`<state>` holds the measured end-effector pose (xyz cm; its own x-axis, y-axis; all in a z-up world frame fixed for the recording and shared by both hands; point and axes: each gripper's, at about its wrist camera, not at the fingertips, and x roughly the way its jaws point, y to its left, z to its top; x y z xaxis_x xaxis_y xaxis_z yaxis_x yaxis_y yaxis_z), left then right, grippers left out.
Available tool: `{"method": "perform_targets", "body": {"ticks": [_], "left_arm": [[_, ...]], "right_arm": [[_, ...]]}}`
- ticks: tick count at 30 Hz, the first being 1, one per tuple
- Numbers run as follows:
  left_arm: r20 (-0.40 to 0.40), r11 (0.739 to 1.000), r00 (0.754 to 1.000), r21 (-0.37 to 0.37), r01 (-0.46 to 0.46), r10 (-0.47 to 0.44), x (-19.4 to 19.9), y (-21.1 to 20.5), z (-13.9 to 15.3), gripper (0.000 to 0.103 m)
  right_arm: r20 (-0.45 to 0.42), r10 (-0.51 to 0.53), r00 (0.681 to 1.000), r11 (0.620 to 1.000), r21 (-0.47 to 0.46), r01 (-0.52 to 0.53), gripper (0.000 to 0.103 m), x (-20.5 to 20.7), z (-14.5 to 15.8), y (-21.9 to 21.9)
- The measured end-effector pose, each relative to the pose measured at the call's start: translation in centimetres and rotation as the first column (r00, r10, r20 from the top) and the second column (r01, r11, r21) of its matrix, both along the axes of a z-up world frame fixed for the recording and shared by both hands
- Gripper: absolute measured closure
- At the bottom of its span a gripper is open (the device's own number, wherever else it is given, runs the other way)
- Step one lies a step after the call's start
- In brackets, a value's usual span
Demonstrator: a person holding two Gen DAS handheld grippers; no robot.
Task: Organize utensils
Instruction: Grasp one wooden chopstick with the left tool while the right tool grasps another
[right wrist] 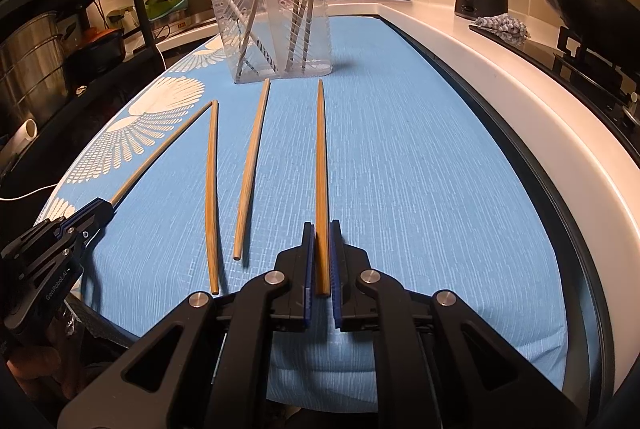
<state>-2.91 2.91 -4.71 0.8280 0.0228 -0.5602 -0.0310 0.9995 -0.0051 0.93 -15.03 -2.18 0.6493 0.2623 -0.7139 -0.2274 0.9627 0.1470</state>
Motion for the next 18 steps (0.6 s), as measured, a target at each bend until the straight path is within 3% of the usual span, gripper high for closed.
{"method": "perform_targets", "body": {"ticks": [18], "left_arm": [[0.000,1.000,1.000,0.005,-0.001,0.001,0.21,-0.26,0.03,0.096]], "right_arm": [[0.006,-0.001,1.000,1.000,-0.008,0.001,0.096,0.16,0.05,0.24]]}}
